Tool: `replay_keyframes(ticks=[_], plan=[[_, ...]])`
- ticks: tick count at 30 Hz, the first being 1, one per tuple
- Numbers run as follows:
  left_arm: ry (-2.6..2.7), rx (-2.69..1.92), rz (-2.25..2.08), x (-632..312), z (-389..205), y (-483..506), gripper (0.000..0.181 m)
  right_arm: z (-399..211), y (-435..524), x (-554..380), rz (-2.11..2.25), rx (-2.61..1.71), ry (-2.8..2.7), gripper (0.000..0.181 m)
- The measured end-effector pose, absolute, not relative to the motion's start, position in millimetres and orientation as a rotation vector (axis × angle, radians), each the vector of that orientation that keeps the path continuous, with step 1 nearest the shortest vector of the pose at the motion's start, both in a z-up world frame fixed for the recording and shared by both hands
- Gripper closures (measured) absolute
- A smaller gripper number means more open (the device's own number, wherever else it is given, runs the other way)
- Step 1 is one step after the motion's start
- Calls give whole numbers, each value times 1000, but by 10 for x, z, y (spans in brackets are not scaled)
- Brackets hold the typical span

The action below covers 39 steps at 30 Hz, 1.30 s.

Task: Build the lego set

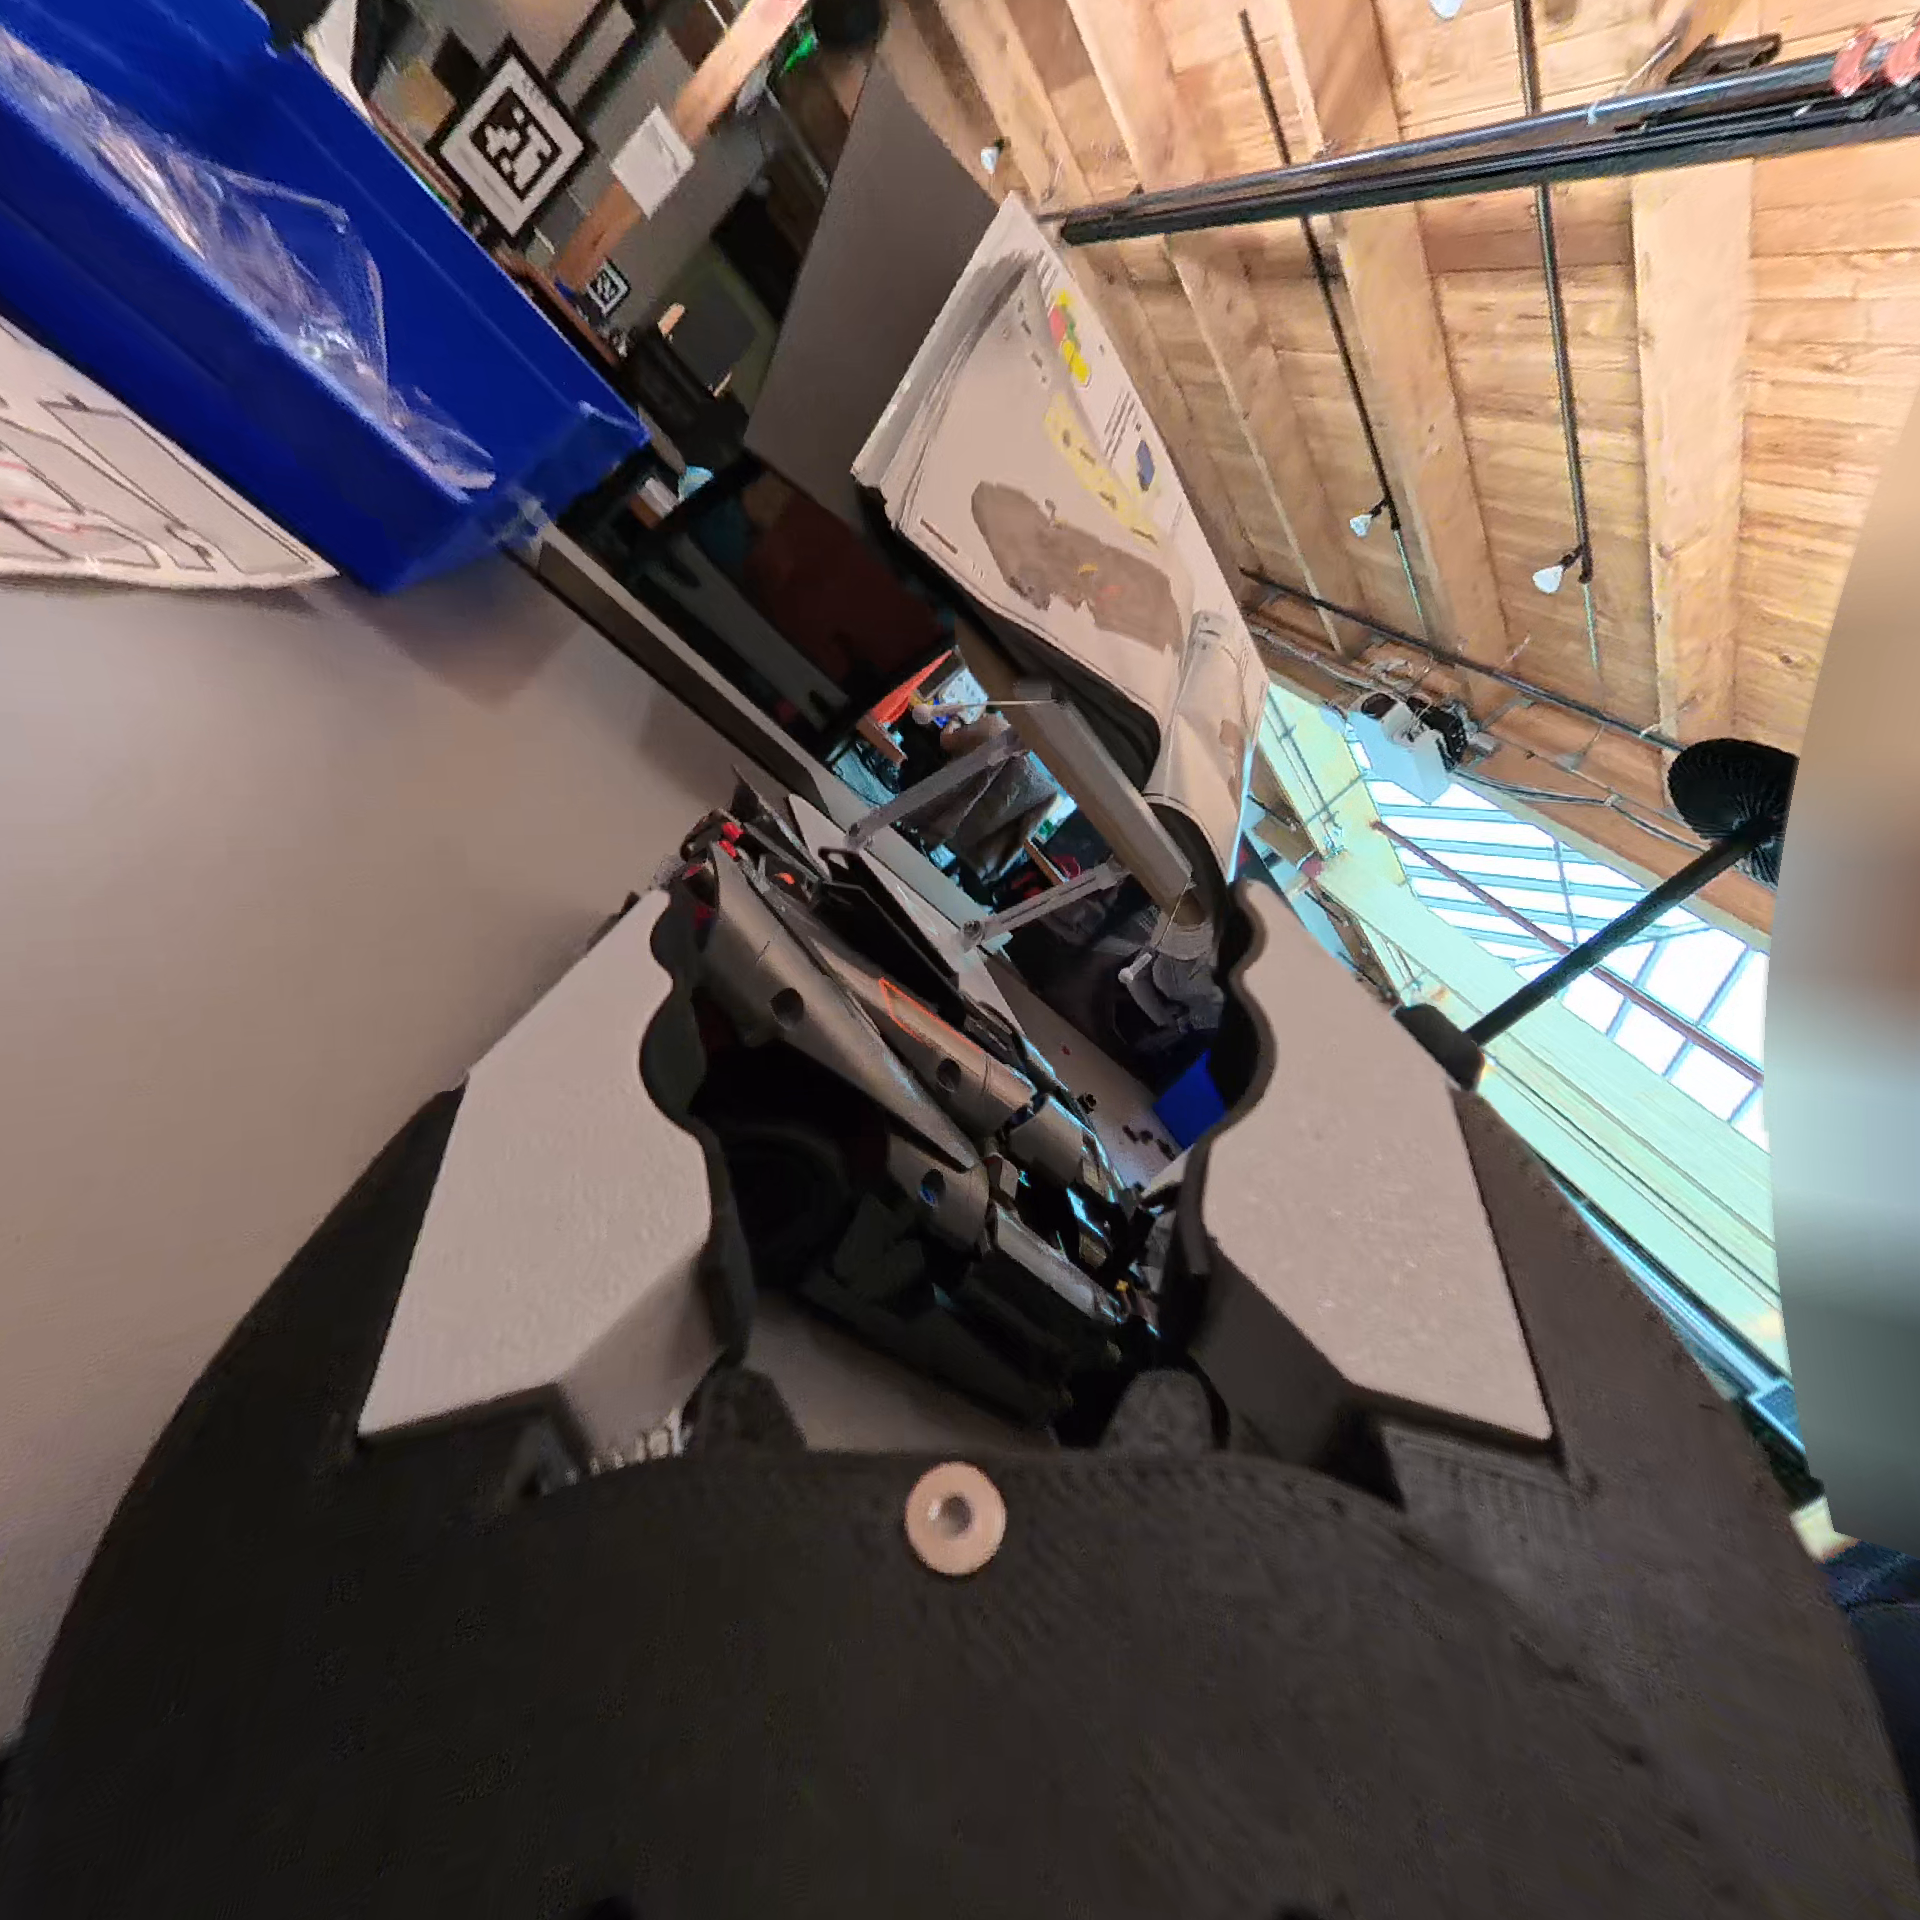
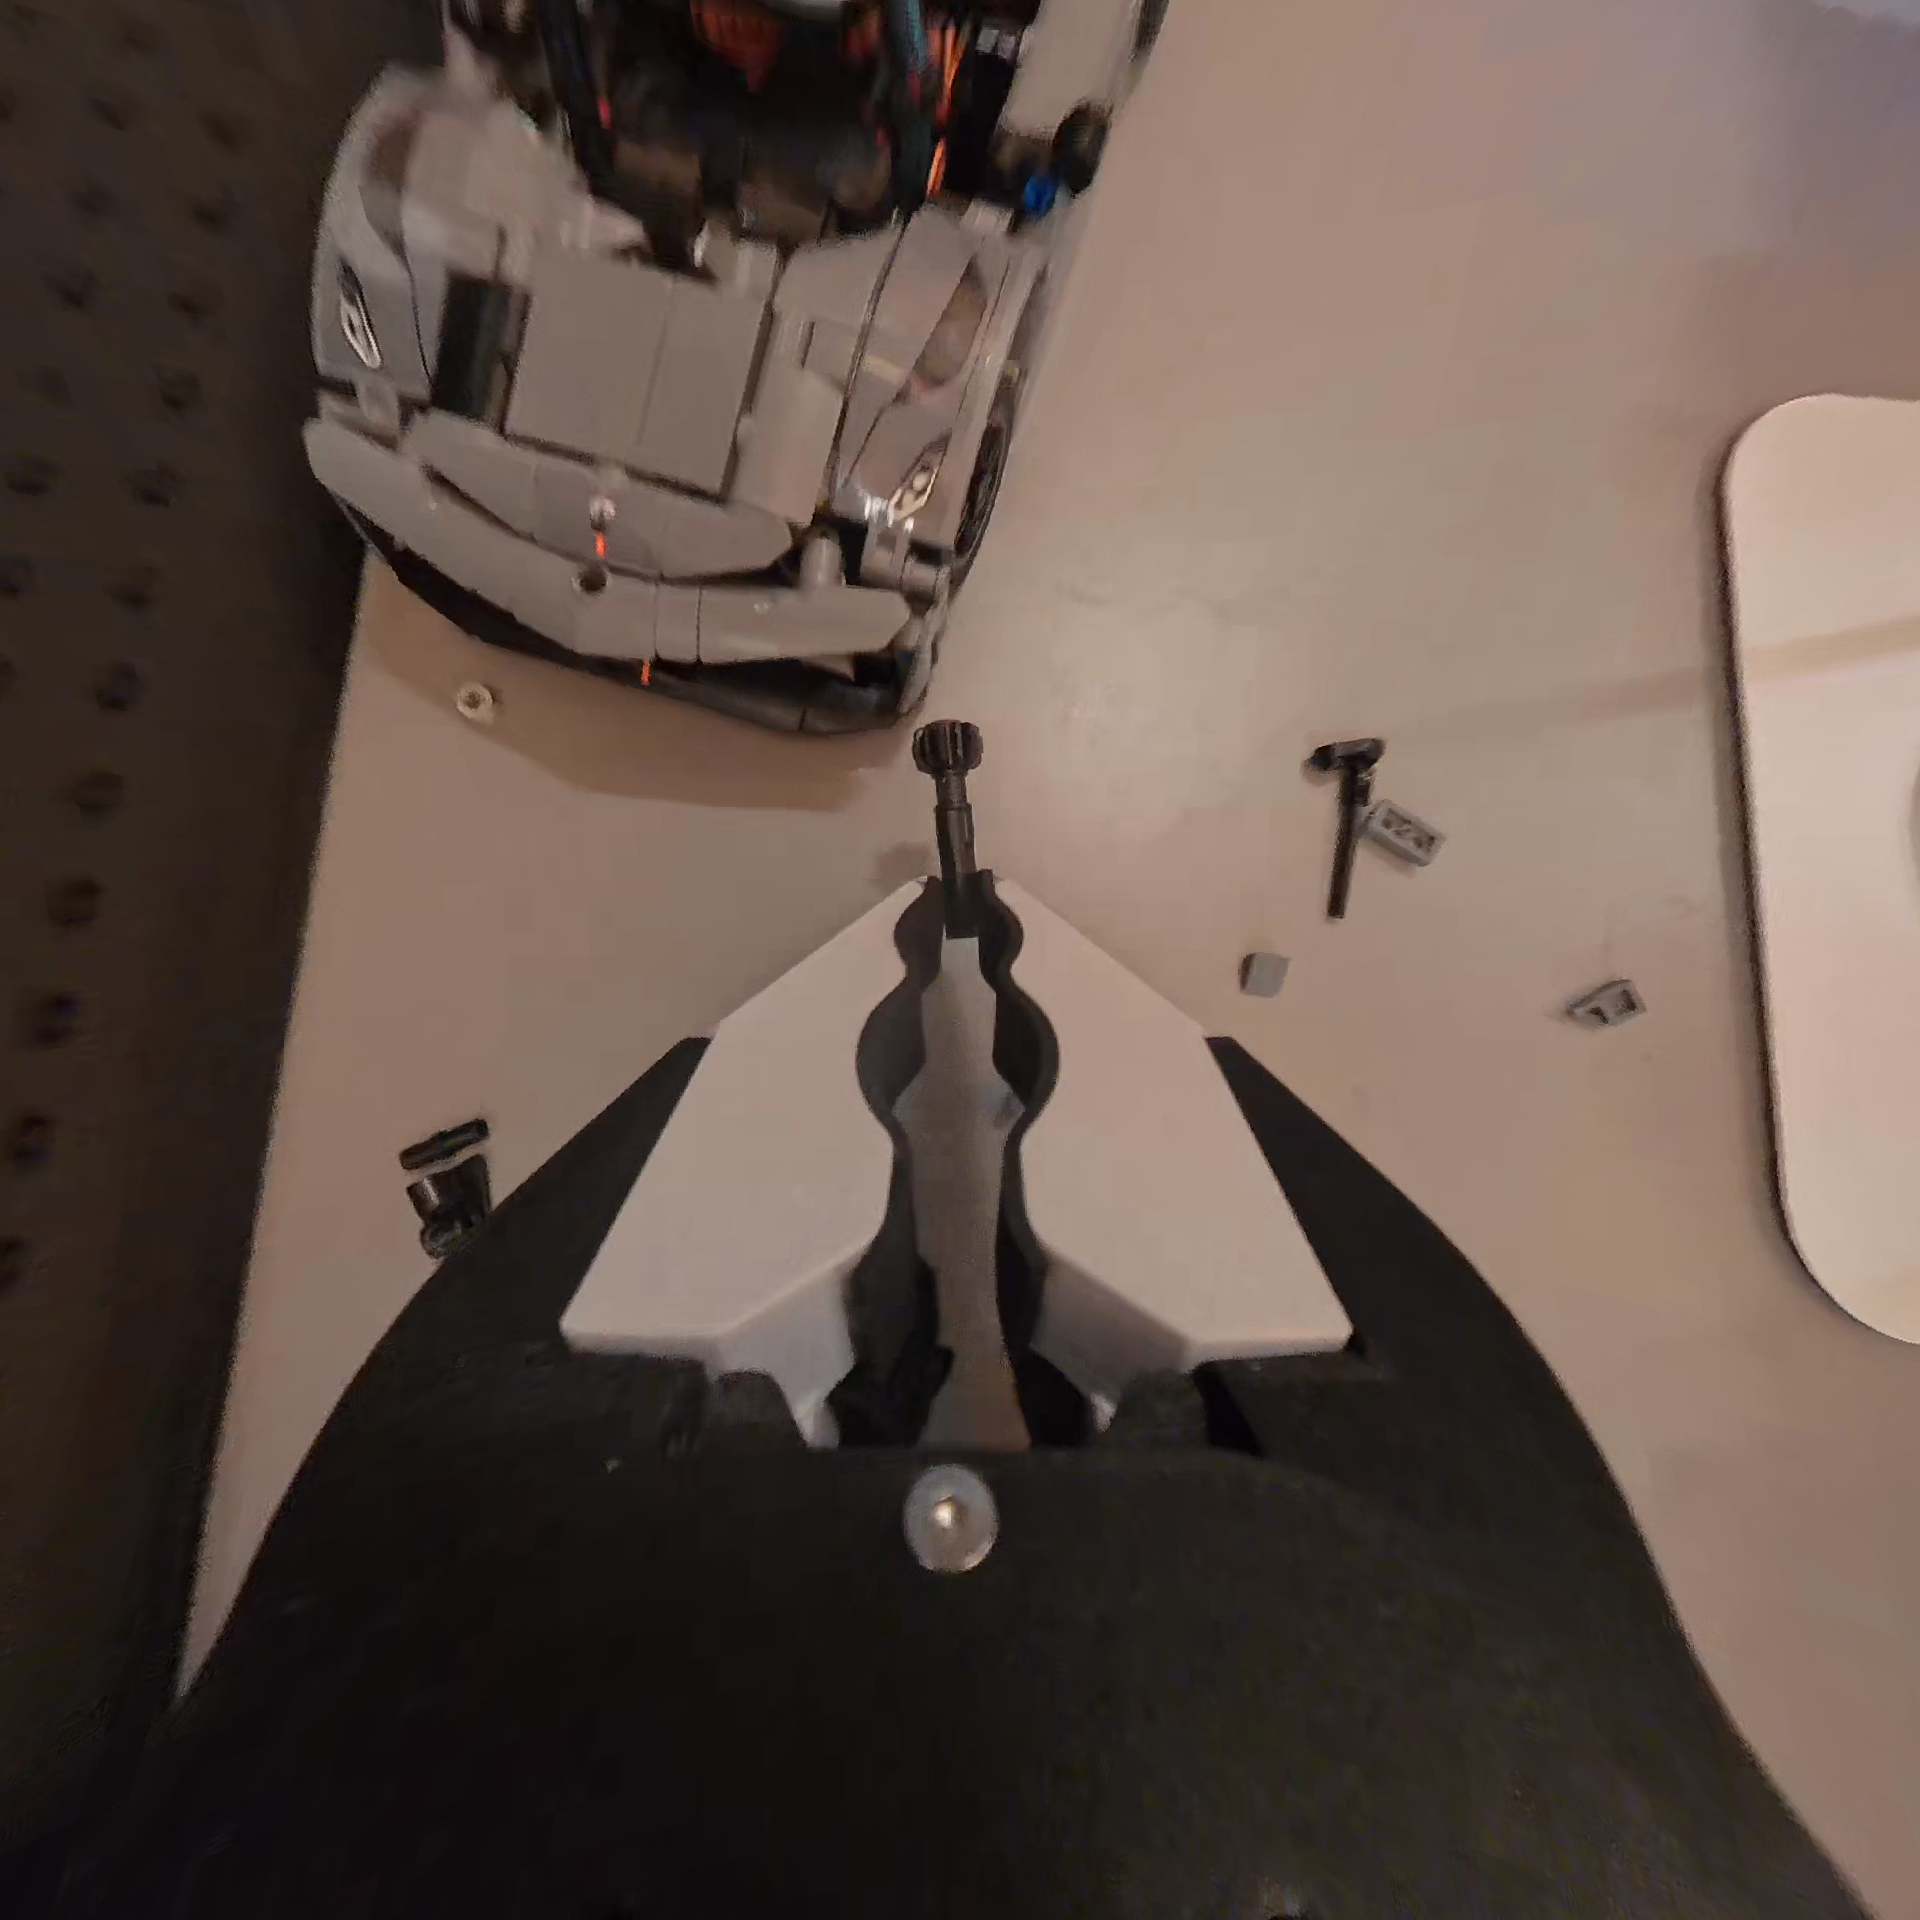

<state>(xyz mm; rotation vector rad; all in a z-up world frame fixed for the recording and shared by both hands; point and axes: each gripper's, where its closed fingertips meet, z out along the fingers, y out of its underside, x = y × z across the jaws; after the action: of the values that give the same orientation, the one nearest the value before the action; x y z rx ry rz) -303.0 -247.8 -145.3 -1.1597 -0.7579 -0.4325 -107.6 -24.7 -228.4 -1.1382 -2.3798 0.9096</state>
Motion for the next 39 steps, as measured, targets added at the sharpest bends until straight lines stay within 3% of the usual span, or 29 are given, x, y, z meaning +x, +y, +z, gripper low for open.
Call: replay_keyframes(ticks=[8,13,27,33,35,39], plan=[[-549,-1248,-147,-2689,-1157,-2457,100,-1612,-721,-1340,1429,-1163,-2114,178],[-248,-1377,-26,-2075,-939,-2038,128,-1178,-1265,-1514,1852,-1134,-1941,178],[-175,-1394,-366,-1549,-895,-1725,170,-1124,-1863,-1596,1779,-950,-1957,177],[-141,-1406,-298,-1529,-920,-1727,171,-1167,-1911,-1592,1746,-956,-1984,176],[-114,-1428,-195,-1558,-919,-1735,171,-1185,-1836,-1601,1713,-999,-1997,162],[41,-1518,141,-1575,-915,-1733,171,-1021,-1677,-1594,1731,-1047,-1955,153]])
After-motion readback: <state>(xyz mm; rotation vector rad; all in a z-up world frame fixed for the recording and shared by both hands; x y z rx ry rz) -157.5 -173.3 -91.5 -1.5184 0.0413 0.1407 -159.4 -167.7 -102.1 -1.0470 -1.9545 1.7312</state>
